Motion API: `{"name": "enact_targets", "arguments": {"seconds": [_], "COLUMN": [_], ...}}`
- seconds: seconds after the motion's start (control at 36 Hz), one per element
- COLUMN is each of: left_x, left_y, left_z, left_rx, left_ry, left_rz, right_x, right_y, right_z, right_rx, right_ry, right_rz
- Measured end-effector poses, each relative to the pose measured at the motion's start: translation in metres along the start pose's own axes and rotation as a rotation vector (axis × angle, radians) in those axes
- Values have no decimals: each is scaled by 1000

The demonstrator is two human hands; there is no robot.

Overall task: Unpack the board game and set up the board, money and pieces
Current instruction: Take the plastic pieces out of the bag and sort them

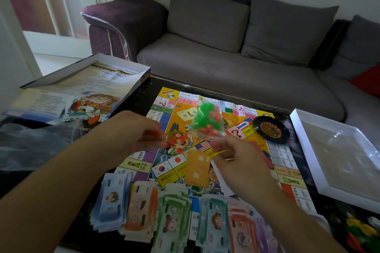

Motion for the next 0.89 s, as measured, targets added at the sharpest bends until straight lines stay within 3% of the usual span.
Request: {"name": "enact_targets", "arguments": {"seconds": [0.19, 0.39, 0.72, 0.89], "left_x": [4, 4, 12, 14], "left_y": [-10, -16, -15, -17], "left_z": [-10, -21, -27, -21], "left_rx": [23, 86, 95, 65], "left_ry": [-134, -155, -160, -285], "left_rz": [16, -54, -38, -90], "right_x": [47, 77, 95, 66], "right_y": [-31, -63, -67, -57], "right_z": [21, 37, 32, 42], "right_rx": [-148, -157, -246, -281], "right_ry": [282, 313, 264, 100], "right_rz": [158, 242, 122, -5]}}
Point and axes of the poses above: each hand's wrist, its own y-axis away from the middle knuckle, its own x-axis out of the palm, z = x × y, the point moved 2 cm from there along -y, towards the middle knuckle, and after that the axes turned 11 degrees about -z, right-handed, at the moved point
